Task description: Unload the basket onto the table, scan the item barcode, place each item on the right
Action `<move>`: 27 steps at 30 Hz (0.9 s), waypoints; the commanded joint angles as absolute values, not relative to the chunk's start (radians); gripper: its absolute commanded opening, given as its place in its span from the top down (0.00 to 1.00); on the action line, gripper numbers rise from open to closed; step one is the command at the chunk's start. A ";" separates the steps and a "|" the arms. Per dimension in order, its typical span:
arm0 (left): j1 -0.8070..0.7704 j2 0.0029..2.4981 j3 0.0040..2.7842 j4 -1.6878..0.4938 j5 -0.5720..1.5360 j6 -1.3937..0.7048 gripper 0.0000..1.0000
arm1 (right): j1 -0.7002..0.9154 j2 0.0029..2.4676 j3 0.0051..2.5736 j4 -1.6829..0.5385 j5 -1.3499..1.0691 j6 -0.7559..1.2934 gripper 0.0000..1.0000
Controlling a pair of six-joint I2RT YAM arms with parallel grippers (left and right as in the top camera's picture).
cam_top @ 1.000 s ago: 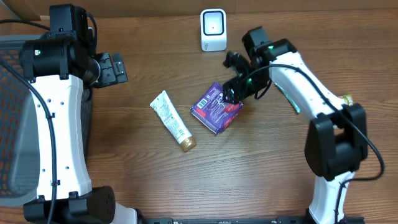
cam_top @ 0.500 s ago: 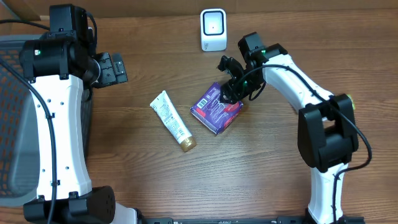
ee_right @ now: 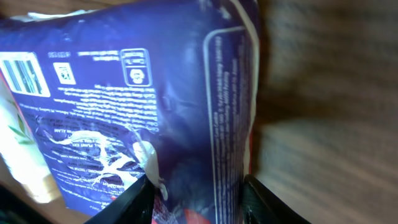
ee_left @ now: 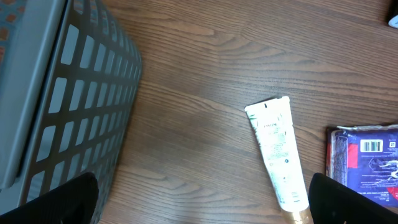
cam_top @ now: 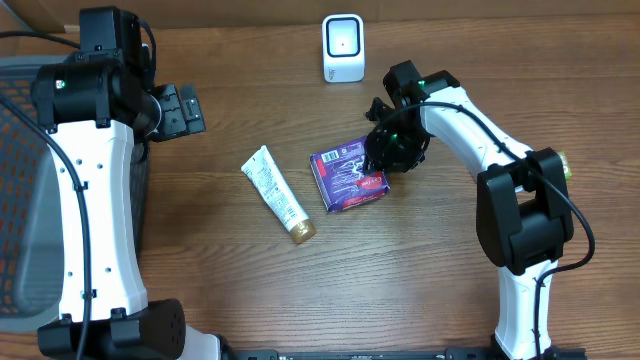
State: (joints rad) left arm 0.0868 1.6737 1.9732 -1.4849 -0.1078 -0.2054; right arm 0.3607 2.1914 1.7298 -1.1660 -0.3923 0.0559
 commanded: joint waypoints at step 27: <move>0.085 1.674 1.972 -1.484 -0.107 -0.187 0.00 | 0.365 2.167 1.669 -1.138 -0.419 0.156 0.37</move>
